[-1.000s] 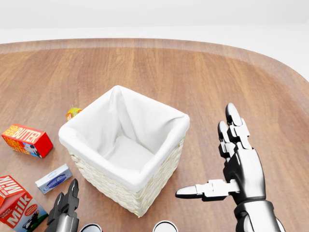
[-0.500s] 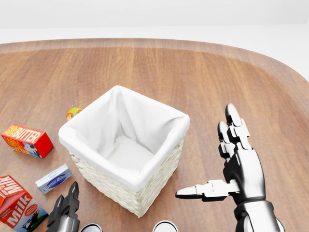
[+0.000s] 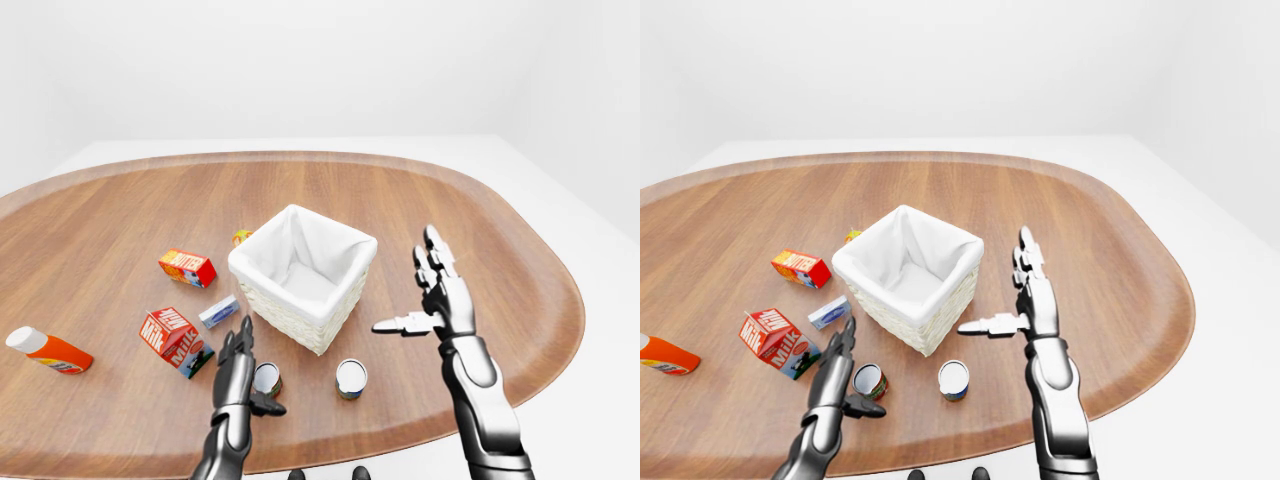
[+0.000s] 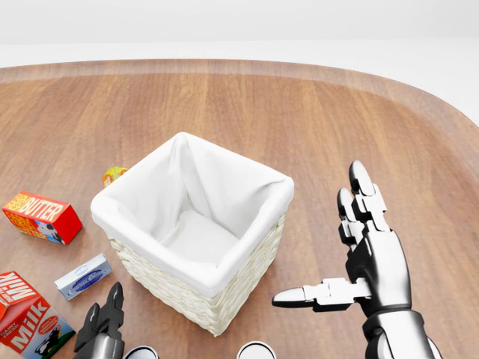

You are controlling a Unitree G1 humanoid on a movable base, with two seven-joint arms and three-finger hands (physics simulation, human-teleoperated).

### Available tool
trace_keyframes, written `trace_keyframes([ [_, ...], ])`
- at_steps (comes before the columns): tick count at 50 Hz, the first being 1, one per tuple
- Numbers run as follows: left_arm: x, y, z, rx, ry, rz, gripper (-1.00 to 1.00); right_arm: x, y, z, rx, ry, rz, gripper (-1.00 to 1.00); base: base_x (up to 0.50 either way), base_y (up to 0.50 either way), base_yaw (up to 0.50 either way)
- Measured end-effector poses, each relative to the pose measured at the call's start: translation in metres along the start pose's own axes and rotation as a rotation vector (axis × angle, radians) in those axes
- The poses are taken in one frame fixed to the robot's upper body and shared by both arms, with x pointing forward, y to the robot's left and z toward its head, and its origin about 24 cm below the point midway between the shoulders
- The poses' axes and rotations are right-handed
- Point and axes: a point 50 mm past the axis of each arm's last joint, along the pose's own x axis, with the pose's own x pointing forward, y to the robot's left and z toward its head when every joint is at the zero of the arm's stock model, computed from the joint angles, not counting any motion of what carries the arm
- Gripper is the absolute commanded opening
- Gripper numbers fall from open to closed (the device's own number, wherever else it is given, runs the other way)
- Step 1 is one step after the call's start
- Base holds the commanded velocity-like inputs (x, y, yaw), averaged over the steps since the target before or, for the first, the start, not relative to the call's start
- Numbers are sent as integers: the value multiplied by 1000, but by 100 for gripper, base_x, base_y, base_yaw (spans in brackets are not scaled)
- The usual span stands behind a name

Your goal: Pick up the tomato sauce, and put it in the basket.

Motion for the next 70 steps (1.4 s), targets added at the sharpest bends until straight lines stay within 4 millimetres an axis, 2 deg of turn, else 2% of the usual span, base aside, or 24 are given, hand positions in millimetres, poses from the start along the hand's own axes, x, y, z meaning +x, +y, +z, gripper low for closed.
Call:
trace_keyframes([
  [70,8,-5,-7,27,34,-1,100,0,1,-2,1,11,2,100,0,0,0],
])
